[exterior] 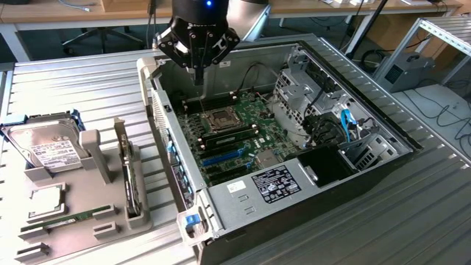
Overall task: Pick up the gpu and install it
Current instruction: 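Reach for the gpu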
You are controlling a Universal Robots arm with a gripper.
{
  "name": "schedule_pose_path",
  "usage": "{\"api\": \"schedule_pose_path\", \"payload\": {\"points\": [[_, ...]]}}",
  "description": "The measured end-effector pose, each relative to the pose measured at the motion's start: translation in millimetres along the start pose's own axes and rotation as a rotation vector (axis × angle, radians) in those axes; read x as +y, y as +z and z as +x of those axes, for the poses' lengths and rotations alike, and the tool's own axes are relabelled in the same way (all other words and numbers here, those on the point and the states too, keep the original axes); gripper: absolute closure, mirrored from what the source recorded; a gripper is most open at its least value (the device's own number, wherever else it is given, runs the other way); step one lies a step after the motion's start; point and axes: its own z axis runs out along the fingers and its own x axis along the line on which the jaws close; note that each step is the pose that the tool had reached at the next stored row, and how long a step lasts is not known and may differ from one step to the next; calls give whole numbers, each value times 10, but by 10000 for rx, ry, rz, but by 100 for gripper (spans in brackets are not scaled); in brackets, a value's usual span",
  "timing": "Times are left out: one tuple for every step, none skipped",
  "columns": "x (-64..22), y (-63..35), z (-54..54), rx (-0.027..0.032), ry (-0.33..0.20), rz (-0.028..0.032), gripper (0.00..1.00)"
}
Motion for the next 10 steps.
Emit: {"api": "schedule_pose_path", "payload": {"points": [[0, 0, 3, 0, 0, 0, 89], [-1, 1, 7, 0, 0, 0, 89], [-1, 1, 10, 0, 0, 0, 89], [-1, 1, 13, 0, 0, 0, 89], [-1, 1, 17, 0, 0, 0, 89], [-2, 1, 20, 0, 0, 0, 89], [-2, 1, 23, 0, 0, 0, 89], [-2, 2, 27, 0, 0, 0, 89], [-2, 2, 29, 0, 0, 0, 89], [-3, 2, 34, 0, 0, 1, 89]]}}
